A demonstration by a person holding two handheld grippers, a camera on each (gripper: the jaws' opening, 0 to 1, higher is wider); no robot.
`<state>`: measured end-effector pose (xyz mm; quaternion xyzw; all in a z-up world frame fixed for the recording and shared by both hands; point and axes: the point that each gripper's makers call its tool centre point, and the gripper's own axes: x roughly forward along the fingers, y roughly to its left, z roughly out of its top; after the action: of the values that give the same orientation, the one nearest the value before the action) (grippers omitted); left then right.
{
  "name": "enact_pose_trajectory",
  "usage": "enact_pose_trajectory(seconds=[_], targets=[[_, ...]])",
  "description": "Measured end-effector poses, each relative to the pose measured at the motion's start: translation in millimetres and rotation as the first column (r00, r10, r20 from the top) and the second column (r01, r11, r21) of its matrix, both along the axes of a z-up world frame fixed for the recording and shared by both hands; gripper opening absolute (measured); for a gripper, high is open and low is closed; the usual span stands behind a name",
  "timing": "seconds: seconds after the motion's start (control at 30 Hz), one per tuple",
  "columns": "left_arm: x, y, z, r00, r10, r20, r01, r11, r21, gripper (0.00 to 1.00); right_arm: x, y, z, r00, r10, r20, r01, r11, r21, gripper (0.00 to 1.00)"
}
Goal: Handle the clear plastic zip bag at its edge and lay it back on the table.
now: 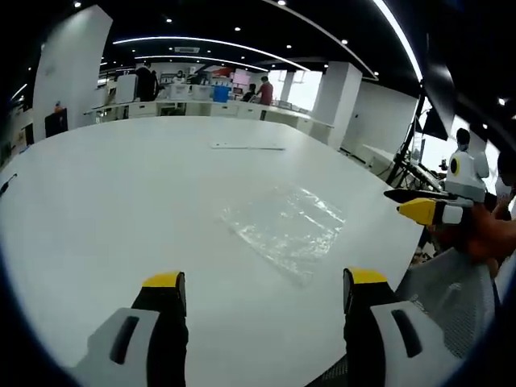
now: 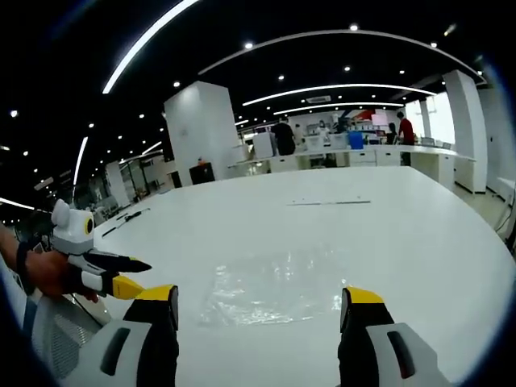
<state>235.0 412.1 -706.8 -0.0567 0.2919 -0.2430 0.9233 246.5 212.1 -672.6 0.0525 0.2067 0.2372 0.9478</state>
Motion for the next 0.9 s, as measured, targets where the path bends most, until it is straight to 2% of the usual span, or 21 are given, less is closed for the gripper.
enact_pose_trajectory(seconds=[0.9], targets=[[2.5,3.8,-7.9,1.000,-0.006,-0.015,0.007,1.000,0.013,0.78,-2.0,-1.3,1.1,1.000,-0.005,-0.005,0.005,1.000,0.002,0.83]])
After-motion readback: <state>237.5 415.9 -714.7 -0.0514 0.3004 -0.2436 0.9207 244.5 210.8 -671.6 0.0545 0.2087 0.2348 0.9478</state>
